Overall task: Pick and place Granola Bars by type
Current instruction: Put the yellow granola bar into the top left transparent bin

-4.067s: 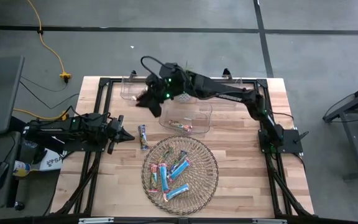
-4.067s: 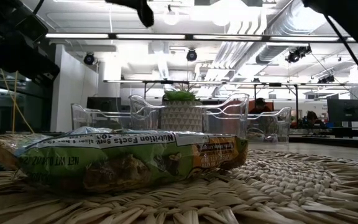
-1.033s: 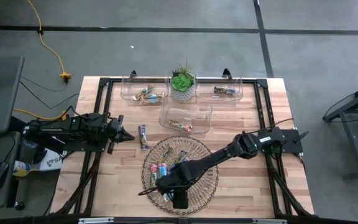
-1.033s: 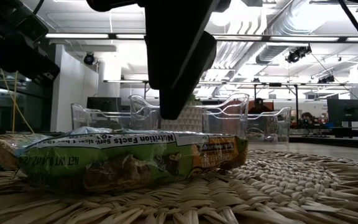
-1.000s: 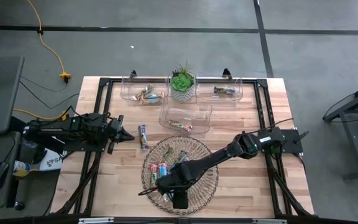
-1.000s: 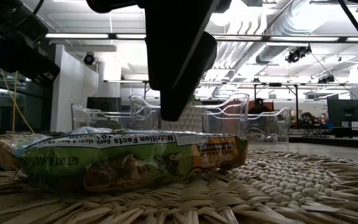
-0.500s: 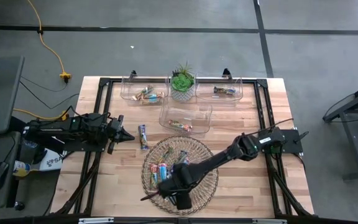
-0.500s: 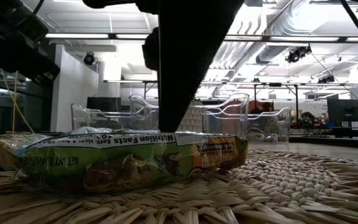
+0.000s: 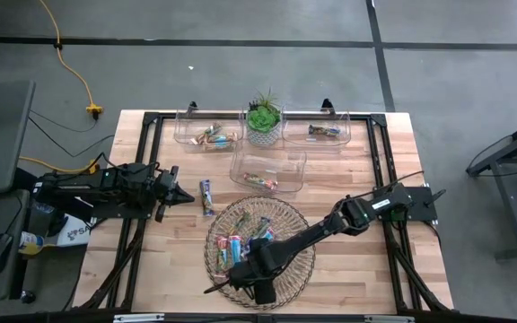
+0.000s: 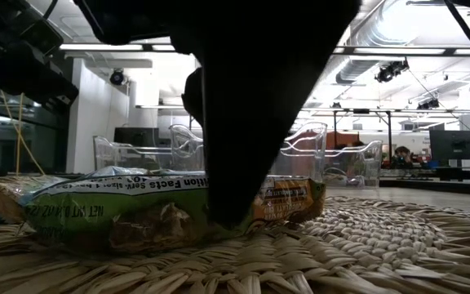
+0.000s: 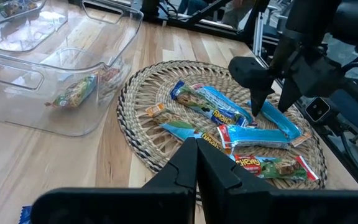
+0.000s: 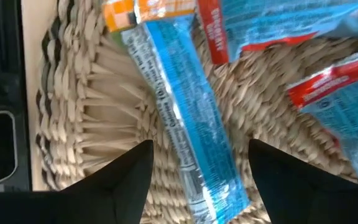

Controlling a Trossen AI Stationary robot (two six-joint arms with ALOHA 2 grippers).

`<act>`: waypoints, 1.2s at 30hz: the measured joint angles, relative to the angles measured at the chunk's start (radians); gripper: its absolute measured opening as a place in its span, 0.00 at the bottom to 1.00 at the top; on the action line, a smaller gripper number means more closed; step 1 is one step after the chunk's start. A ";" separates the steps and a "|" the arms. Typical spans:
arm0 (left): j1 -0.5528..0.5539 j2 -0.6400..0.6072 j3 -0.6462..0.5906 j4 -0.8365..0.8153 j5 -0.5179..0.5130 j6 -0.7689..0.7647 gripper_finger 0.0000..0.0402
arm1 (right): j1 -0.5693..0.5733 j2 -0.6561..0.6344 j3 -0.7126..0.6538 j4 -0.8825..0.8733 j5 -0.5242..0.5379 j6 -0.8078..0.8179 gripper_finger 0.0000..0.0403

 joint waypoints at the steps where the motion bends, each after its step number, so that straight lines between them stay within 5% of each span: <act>1: 0.000 0.000 0.000 0.000 0.000 0.000 0.00 | 0.000 0.000 0.000 0.000 0.010 0.002 0.60; 14: 0.000 0.000 0.000 0.000 0.000 0.000 0.00 | 0.005 0.000 0.000 0.000 -0.042 0.007 0.42; 36: 0.000 0.000 0.000 0.000 0.000 0.000 0.00 | 0.006 0.000 0.000 0.000 -0.082 0.089 0.30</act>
